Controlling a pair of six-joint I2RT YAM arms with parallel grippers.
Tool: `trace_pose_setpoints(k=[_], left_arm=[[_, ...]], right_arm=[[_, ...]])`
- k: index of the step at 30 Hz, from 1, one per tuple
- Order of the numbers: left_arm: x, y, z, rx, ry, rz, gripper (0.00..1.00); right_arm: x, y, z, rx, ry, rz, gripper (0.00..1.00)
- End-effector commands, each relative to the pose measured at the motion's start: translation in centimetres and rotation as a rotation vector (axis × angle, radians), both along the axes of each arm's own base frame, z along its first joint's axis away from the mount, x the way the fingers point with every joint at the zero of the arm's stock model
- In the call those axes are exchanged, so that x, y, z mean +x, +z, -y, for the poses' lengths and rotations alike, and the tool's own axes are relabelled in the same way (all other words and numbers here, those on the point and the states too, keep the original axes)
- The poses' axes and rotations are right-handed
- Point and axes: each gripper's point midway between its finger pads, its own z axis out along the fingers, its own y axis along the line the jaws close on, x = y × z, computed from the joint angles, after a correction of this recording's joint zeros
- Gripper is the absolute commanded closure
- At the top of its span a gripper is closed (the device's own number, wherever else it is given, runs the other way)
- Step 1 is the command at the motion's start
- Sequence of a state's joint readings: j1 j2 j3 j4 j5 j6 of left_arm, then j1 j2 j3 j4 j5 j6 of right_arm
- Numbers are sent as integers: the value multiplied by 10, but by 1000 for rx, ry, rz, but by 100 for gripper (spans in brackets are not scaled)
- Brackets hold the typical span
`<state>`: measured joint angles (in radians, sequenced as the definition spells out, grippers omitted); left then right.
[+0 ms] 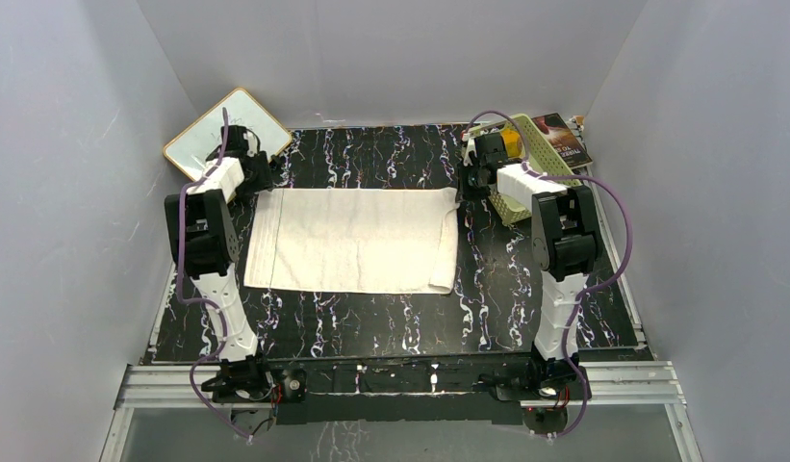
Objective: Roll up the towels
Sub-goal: Fold the towel at the center of the board.
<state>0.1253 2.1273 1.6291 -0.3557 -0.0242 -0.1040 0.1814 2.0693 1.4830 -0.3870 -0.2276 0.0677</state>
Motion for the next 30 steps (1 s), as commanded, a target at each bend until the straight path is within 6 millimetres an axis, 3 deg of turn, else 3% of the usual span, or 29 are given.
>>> trace_pose_setpoints(k=[1,9,10,14,17,22,27,30], left_arm=[[14,0,-9,37,-10,35,50],[20,-24,-9,31,-16,17,56],[20,-26,-9,30,-17,17,62],[15,-32,-4,9,-27,3,100],[14,-26,-1,-6,-21,20,100],[19,36,-5,9,-8,125,100],[3,123,-16,53,23,245,100],[-17,176,-19,75,33,329,100]], right_arm=[[15,21,-6,21,28,69,94],[14,23,-6,21,35,67,95],[14,24,-6,21,37,67,95],[15,32,-6,18,35,80,95],[19,44,-6,23,33,108,95],[27,83,1,14,-16,204,100],[28,154,9,32,-60,361,100],[16,209,13,53,-76,465,100]])
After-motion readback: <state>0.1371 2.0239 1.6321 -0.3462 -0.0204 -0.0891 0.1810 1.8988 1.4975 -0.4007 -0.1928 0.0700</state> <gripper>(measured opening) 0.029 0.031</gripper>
